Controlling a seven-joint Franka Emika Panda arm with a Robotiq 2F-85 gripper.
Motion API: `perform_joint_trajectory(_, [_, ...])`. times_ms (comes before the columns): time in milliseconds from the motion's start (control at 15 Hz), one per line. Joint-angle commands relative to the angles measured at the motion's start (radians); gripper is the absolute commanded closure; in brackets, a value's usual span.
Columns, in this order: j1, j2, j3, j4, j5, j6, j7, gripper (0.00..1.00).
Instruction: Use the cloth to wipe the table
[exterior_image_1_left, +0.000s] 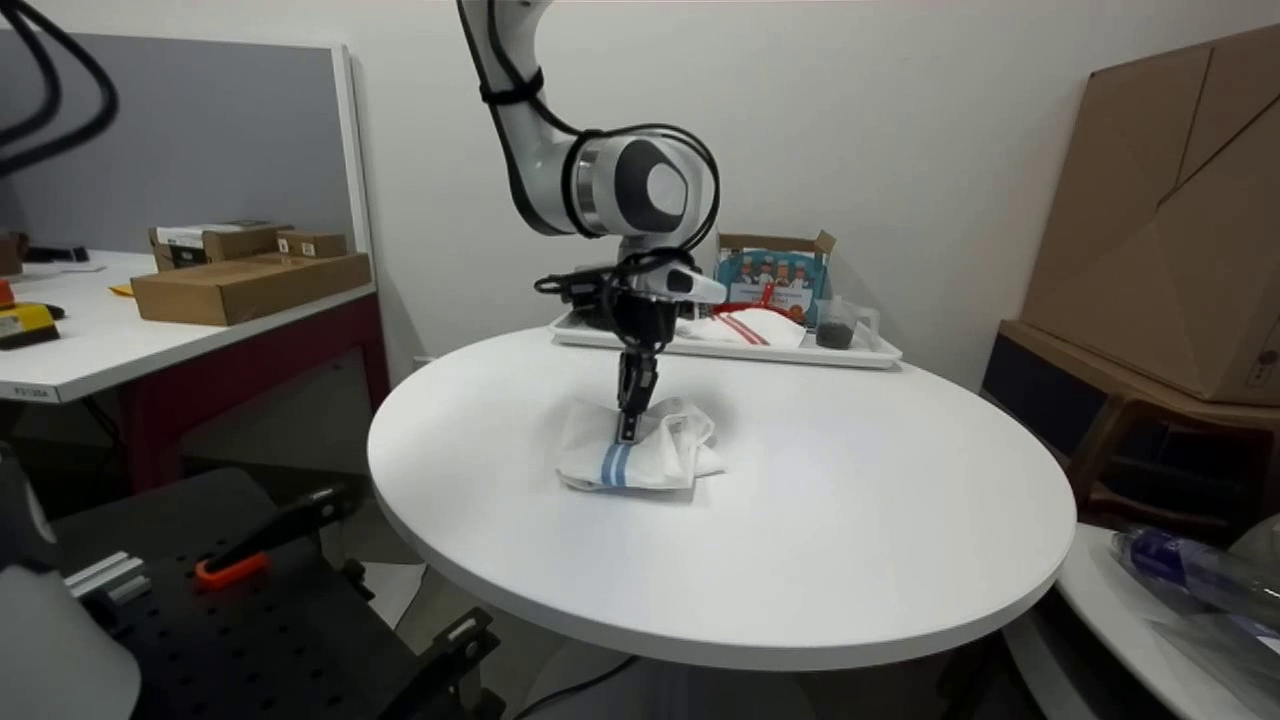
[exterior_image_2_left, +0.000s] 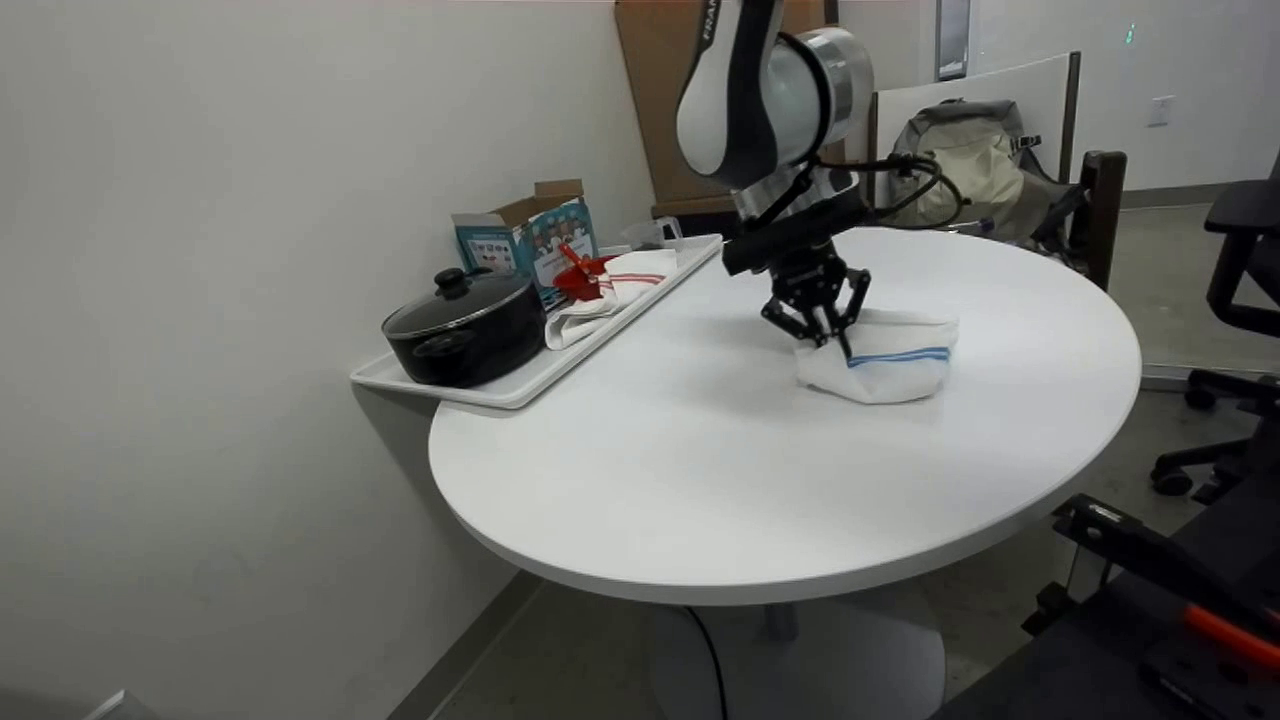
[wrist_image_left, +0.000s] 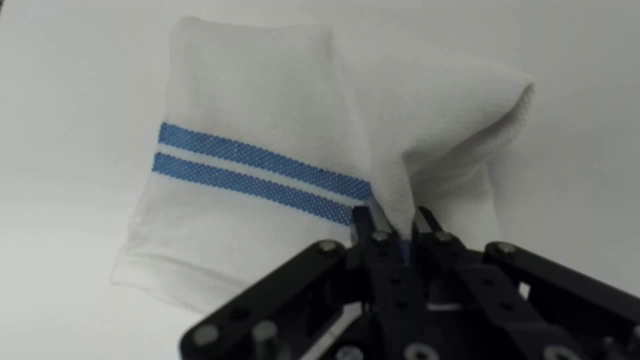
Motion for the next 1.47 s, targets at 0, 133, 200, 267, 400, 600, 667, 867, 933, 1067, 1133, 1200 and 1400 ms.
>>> perform_joint_trajectory(0, [-0.099, 0.05, -0.047, 0.031, -0.001, 0.0, -0.011, 0.98])
perform_joint_trajectory(133, [-0.164, 0.052, -0.055, 0.038, 0.013, 0.003, -0.054, 0.98])
perform_joint_trajectory(200, [-0.199, 0.056, -0.052, 0.044, 0.024, 0.009, -0.088, 0.98])
perform_joint_trajectory(267, [-0.228, 0.058, -0.051, 0.048, 0.035, 0.009, -0.115, 0.98])
perform_joint_trajectory(400, [-0.278, 0.066, -0.054, 0.055, 0.059, 0.008, -0.159, 0.98])
perform_joint_trajectory(600, [-0.331, 0.074, -0.058, 0.057, 0.09, -0.004, -0.211, 0.98])
perform_joint_trajectory(667, [-0.335, 0.074, -0.053, 0.05, 0.092, -0.01, -0.233, 0.98])
perform_joint_trajectory(867, [-0.325, 0.072, -0.018, 0.05, 0.106, -0.016, -0.297, 0.98])
perform_joint_trajectory(933, [-0.313, 0.069, 0.0, 0.062, 0.112, -0.013, -0.318, 0.98])
perform_joint_trajectory(1067, [-0.28, 0.067, 0.037, 0.089, 0.112, -0.007, -0.346, 0.98])
perform_joint_trajectory(1133, [-0.256, 0.068, 0.062, 0.11, 0.111, -0.006, -0.352, 0.98])
perform_joint_trajectory(1200, [-0.237, 0.079, 0.085, 0.135, 0.111, -0.005, -0.361, 0.98])
perform_joint_trajectory(1400, [-0.155, 0.125, 0.148, 0.232, 0.105, -0.021, -0.361, 0.98])
